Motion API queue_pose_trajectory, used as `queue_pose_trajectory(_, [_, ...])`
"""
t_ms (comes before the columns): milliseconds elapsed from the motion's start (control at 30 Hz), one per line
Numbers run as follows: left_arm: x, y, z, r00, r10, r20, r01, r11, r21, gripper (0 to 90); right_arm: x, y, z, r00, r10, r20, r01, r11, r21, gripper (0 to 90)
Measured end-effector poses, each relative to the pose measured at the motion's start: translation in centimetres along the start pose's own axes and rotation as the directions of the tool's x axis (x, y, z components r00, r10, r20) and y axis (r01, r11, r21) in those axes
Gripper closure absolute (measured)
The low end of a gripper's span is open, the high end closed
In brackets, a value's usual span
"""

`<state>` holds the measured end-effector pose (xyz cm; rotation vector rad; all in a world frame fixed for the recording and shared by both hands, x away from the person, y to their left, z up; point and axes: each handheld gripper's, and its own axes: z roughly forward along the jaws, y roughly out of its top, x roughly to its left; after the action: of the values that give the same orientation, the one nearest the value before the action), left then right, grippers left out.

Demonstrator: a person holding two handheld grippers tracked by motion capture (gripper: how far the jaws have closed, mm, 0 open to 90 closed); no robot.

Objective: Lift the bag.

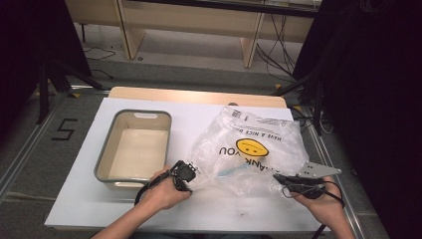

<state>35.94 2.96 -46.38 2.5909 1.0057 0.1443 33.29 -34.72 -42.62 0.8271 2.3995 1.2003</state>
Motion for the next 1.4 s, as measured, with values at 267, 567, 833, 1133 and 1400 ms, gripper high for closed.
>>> queue_pose_trajectory(267, [-0.4, -0.1, 0.0, 0.9986, 0.053, 0.003, -0.053, 0.9986, -0.008, 88.6, 0.1, 0.1, 0.1, 1.0000, -0.002, -0.005, 0.002, 1.000, -0.003, 90.0])
queue_pose_trajectory(567, [-0.5, 0.1, -1.7, 0.9964, 0.065, 0.054, -0.053, 0.9805, -0.189, 89.0, 0.4, 0.3, 0.3, 0.9998, -0.005, -0.017, 0.004, 1.000, -0.015, 90.0])
queue_pose_trajectory(833, [-1.1, 0.5, -4.1, 0.9939, 0.104, 0.035, -0.077, 0.8891, -0.451, 89.2, 0.9, 0.9, 0.5, 0.9994, -0.010, -0.032, 0.008, 0.999, -0.043, 90.0])
queue_pose_trajectory(1133, [-1.6, 1.0, -6.8, 0.9918, 0.119, -0.047, -0.121, 0.7528, -0.647, 89.1, 1.0, 1.9, 0.3, 0.9998, -0.007, -0.016, 0.006, 0.994, -0.107, 90.0])
queue_pose_trajectory(1400, [-1.2, 1.1, -8.2, 0.9865, 0.106, -0.124, -0.164, 0.6474, -0.744, 89.1, 0.9, 2.5, 0.0, 0.9995, 0.012, 0.030, -0.007, 0.985, -0.174, 90.0])
